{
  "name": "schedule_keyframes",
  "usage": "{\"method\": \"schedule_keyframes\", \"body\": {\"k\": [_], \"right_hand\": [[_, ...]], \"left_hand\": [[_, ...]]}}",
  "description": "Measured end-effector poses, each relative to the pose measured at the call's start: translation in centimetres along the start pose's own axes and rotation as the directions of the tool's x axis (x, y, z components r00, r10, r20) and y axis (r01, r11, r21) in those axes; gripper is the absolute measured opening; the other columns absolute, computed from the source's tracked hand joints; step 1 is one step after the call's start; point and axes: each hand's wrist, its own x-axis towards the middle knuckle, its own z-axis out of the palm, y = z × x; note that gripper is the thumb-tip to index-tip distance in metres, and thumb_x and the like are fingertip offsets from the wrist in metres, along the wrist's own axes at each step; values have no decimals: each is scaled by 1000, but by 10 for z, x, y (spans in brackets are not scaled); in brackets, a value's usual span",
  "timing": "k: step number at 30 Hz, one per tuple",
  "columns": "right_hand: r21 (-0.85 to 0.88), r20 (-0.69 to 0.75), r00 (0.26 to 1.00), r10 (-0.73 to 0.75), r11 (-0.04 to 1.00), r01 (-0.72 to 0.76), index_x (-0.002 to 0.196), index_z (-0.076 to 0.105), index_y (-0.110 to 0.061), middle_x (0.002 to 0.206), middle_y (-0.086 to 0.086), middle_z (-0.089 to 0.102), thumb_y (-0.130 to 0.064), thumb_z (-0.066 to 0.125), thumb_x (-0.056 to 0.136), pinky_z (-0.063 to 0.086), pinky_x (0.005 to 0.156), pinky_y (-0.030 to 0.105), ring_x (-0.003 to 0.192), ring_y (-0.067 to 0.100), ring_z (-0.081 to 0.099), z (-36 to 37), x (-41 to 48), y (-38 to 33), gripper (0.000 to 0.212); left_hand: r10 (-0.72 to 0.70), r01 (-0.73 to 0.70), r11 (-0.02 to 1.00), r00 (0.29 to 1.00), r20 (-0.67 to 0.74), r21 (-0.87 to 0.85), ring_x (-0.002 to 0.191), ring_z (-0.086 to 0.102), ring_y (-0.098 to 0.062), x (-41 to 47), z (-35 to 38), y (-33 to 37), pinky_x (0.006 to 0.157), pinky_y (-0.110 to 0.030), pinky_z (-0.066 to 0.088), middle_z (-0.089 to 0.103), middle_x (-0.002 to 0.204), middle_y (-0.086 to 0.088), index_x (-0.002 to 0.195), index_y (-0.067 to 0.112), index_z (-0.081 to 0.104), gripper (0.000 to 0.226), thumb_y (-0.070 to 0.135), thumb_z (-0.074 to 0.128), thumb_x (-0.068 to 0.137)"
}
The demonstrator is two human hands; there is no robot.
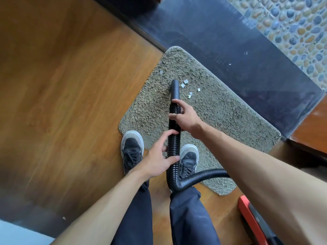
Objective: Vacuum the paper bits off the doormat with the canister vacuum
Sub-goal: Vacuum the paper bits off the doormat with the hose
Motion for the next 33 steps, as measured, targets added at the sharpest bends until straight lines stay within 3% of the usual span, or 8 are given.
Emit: {"method": "schedule_keyframes", "body": {"k": [6, 11, 15, 20, 26, 30, 33], "right_hand": [[-76, 36, 998, -42, 996, 45, 143, 43, -27, 119, 13, 62, -8, 64, 89, 57, 87, 47, 95, 25, 68, 2, 8, -11, 61], [-155, 45, 996, -83, 984, 89, 141, 47, -28, 119, 11, 64, -15, 64, 81, 53, 94, 49, 102, 27, 66, 17, 18, -20, 64], [-184, 44, 992, -115, 975, 122, 140, 47, -30, 121, 10, 63, -17, 62, 78, 53, 95, 49, 104, 27, 65, 24, 25, -26, 65], [-168, 37, 991, -126, 977, 131, 142, 46, -27, 123, 11, 62, -14, 62, 83, 52, 96, 49, 104, 27, 65, 24, 24, -27, 62], [-153, 49, 994, -93, 983, 100, 143, 44, -28, 118, 11, 63, -14, 63, 85, 55, 91, 50, 97, 26, 68, 19, 9, -10, 63], [-150, 40, 993, -109, 982, 114, 142, 45, -29, 116, 11, 64, -16, 63, 84, 55, 91, 49, 97, 26, 68, 21, 10, -6, 62], [-164, 41, 990, -133, 977, 138, 143, 45, -27, 119, 11, 63, -12, 62, 86, 55, 92, 47, 98, 25, 67, 24, 18, -12, 61]], "left_hand": [[4, -4, 1000, 999, -42, 8, 79, 62, -23, 4, -1, 4, 77, -51, 60, 60, 99, -9, 126, 48, 42, 67, -4, 64, 90], [-15, 13, 1000, 997, -71, -28, 74, 60, -33, 5, -10, 4, 75, -60, 58, 61, 105, -29, 126, 49, 42, 68, -3, 65, 90], [-14, 10, 999, 996, -86, -50, 78, 62, -33, 8, -17, 7, 73, -62, 58, 61, 105, -30, 121, 53, 45, 68, -5, 64, 90], [-6, 3, 999, 996, -85, -34, 84, 63, -30, 9, -20, 7, 75, -63, 57, 62, 102, -15, 119, 55, 45, 69, -5, 64, 90], [-34, 31, 999, 998, -59, -44, 76, 58, -32, -1, -8, -5, 79, -65, 55, 60, 101, -17, 125, 51, 44, 69, -4, 64, 89], [-36, 33, 998, 998, -53, -58, 79, 61, -29, -3, -9, -6, 80, -55, 58, 61, 104, -17, 123, 53, 45, 68, -3, 64, 90], [-32, 29, 999, 997, -73, -44, 81, 60, -32, 4, -15, -4, 80, -60, 57, 62, 106, -24, 123, 55, 45, 69, -1, 65, 89]]}}
